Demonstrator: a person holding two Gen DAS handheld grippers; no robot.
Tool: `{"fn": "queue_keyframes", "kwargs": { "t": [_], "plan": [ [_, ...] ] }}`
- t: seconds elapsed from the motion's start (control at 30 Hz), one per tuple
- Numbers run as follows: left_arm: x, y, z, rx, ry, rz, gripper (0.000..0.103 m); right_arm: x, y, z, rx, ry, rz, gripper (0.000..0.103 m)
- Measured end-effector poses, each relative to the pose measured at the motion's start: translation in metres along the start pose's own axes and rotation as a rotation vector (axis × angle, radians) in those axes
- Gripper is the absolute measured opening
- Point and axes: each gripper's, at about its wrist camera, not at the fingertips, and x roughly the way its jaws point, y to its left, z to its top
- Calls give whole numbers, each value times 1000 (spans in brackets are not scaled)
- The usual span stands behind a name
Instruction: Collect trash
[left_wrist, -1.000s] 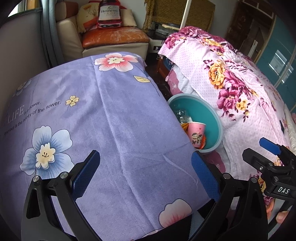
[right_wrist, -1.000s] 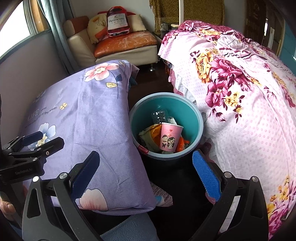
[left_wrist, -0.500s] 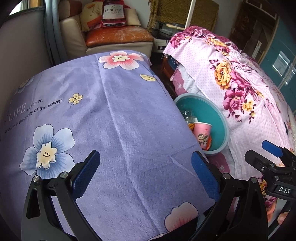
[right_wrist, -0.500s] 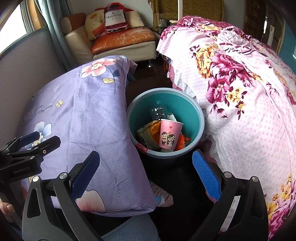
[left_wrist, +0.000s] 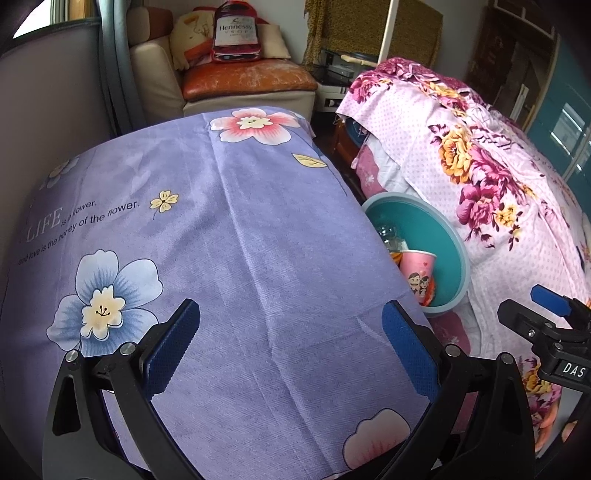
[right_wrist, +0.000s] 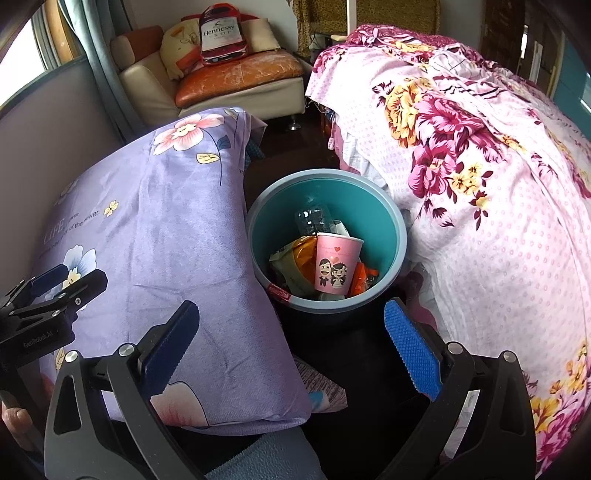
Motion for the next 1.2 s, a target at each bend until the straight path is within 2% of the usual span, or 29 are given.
{"fn": "queue_keyframes", "kwargs": {
  "t": [1.2],
  "plan": [
    [22,8,-3,9,17,23,99,24,-2,-1,6,44,-10,96]
  ]
}}
